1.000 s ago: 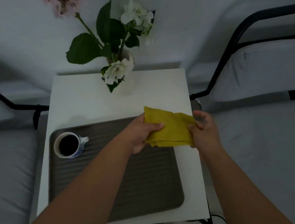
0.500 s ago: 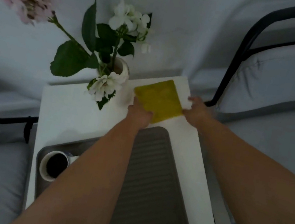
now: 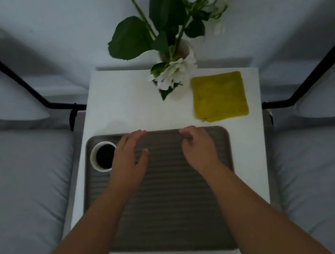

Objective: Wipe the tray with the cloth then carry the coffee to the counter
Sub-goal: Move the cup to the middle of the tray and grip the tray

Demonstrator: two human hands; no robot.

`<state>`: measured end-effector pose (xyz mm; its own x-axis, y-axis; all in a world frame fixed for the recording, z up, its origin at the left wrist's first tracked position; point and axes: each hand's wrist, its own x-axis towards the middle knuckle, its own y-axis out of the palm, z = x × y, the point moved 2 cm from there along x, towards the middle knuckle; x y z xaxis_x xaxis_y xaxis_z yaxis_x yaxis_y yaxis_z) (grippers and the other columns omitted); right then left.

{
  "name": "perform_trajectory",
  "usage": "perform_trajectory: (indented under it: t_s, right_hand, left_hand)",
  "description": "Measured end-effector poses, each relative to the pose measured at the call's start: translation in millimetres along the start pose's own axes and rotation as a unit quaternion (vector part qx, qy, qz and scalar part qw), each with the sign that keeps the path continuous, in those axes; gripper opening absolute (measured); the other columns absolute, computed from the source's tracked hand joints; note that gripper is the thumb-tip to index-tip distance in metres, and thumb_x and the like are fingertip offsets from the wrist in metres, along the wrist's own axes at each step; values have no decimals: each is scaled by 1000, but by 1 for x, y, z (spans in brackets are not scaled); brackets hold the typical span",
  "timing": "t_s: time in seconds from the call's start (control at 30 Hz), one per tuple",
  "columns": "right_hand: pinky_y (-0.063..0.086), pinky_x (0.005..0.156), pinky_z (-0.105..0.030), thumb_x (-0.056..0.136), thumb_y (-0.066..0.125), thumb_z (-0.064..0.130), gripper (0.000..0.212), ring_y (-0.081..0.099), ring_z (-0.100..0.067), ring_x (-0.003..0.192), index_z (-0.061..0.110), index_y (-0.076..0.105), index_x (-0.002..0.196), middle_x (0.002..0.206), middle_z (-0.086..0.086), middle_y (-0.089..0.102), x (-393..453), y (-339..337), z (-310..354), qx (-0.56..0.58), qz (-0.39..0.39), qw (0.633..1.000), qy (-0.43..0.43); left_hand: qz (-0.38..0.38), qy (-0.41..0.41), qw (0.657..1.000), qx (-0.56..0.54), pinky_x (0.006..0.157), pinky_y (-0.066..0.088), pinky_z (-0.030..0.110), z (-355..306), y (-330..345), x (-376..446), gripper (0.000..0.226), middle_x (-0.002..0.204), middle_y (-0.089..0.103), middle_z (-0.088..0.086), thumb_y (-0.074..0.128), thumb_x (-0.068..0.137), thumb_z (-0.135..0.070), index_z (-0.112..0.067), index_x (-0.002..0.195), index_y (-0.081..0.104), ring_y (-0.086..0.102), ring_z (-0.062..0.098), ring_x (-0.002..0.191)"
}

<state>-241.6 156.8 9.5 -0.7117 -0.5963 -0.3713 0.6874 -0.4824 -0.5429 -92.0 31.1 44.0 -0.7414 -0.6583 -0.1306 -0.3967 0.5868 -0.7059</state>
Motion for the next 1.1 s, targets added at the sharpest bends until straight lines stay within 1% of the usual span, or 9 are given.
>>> perform_trajectory:
  t_s: [0.07, 0.23, 0.33, 0.4, 0.53, 0.67, 0.83, 1.0, 1.1]
  right_hand:
    - [41, 91, -20, 85, 54, 8, 32, 52, -10, 95, 18, 62, 115, 112, -4, 59, -7, 31, 18, 29, 67, 997, 10]
    - [39, 88, -19, 93, 48, 14, 33, 57, -16, 106, 21, 58, 124, 120, -7, 61, -10, 87, 50, 86, 153, 984, 38]
    - [39, 93, -22, 96, 46, 19, 30, 56, -17, 114, 16, 58, 123, 124, -5, 61, -7, 109, 62, 87, 178, 979, 44]
    - [42, 94, -29, 96, 46, 23, 27, 58, -18, 109, 17, 59, 119, 116, -4, 63, -6, 118, 65, 87, 180, 979, 50]
    - [51, 88, -47, 91, 44, 34, 12, 62, -24, 93, 35, 55, 94, 97, -2, 62, -7, 135, 62, 96, 163, 980, 60]
    - [51, 82, -55, 83, 45, 39, 9, 64, -31, 89, 38, 46, 75, 90, -8, 65, -9, 148, 51, 99, 142, 983, 66]
    - [50, 84, -53, 92, 45, 33, 11, 62, -29, 88, 26, 52, 85, 89, -8, 65, -26, 140, 51, 98, 117, 985, 81]
    - [51, 84, -47, 96, 44, 27, 13, 60, -23, 84, 20, 54, 90, 86, -5, 64, -49, 124, 37, 102, 96, 987, 78]
    - [50, 83, -46, 97, 44, 26, 13, 61, -22, 81, 23, 53, 88, 85, -5, 65, -64, 112, 23, 105, 84, 987, 82]
  left_hand:
    - [-22, 4, 1000, 21, 103, 32, 15, 19, -24, -4, 40, 132, 55, 5, 59, 90, -13, -16, 129, 54, 48, 18, 123]
    - [-28, -16, 995, 98, 107, 23, 16, 70, -64, -9, 61, 139, 50, 5, 68, 80, -36, -16, 134, 49, 43, 21, 129]
    - [12, -54, 996, 67, 108, 34, 33, 96, -68, -10, 94, 138, 51, 4, 81, 61, -52, -18, 139, 42, 45, 20, 128]
    - [42, -55, 997, 17, 104, 43, 43, 109, -67, -10, 108, 135, 53, 1, 88, 50, -56, -19, 139, 40, 50, 19, 126]
    - [49, -84, 995, -39, 108, 41, 39, 122, -64, -22, 124, 147, 43, -4, 93, 50, -35, -29, 149, 20, 44, 12, 133]
    - [30, -83, 993, -79, 94, 45, 19, 118, -62, -23, 122, 132, 55, -15, 90, 58, -21, -31, 151, 12, 55, 1, 117]
    - [45, -62, 991, -109, 97, 48, 27, 115, -56, -26, 121, 126, 58, -18, 89, 60, -19, -38, 149, 9, 57, -1, 114]
    - [71, -44, 988, -131, 89, 44, 8, 105, -46, -40, 121, 127, 58, -15, 89, 61, -15, -30, 152, 10, 57, -1, 115]
    - [77, -35, 988, -132, 95, 43, 12, 92, -36, -52, 120, 126, 58, -15, 89, 62, -20, -35, 150, 9, 56, -3, 114]
